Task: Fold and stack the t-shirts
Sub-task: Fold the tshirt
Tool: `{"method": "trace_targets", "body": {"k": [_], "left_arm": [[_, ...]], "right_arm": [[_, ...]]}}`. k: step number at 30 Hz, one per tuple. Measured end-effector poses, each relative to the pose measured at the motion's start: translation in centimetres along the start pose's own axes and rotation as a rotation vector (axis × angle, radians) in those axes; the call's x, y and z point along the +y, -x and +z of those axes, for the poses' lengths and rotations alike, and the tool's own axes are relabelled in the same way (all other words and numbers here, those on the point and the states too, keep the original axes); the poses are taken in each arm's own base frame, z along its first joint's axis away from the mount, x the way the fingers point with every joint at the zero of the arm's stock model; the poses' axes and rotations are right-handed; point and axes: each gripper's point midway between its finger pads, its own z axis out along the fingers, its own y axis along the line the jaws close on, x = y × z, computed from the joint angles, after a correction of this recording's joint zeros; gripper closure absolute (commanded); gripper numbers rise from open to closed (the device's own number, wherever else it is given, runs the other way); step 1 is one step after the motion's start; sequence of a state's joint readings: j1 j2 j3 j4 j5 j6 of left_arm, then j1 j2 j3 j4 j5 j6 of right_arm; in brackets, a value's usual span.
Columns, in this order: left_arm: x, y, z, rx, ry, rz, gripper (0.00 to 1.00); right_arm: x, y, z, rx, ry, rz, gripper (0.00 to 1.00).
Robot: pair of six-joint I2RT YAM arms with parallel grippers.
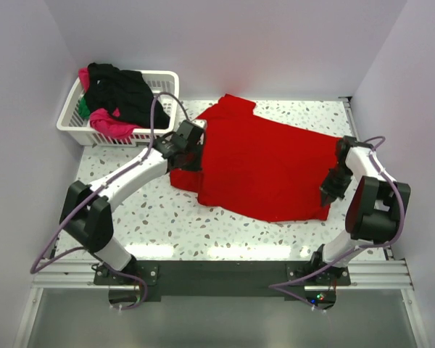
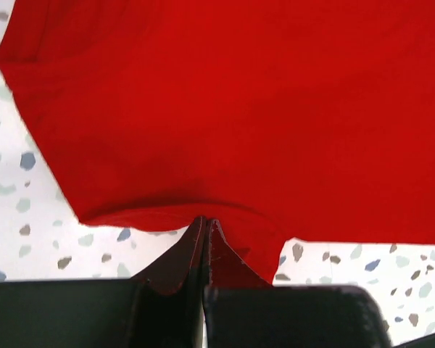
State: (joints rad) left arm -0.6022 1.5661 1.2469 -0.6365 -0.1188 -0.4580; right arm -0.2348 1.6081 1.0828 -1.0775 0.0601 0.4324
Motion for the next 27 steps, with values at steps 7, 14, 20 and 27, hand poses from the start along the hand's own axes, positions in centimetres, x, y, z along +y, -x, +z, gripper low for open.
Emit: {"method": "trace_targets", "body": {"k": [7, 14, 20, 27], "left_arm": [[-1.9, 4.3, 3.0, -0.033, -0.012, 0.059, 1.0], [-3.3, 9.9, 5.1, -0.097, -0.015, 0.114, 1.0], [-2.5, 13.8, 5.9, -0.148, 0.009, 0.115, 1.0], [-1.3, 16.0, 6.5, -0.168, 0.029, 0.118, 1.0]], "right_arm": [[1.2, 2.9, 0.2, 0.002, 0.004, -0.034, 1.0], [1.9, 5.0, 0.4, 0.01, 0.025, -0.03, 1.0], [2.7, 7.2, 0.5, 0.007, 0.037, -0.022, 1.0], [3.3, 9.2, -0.2, -0.005, 0.06, -0.012, 1.0]]}}
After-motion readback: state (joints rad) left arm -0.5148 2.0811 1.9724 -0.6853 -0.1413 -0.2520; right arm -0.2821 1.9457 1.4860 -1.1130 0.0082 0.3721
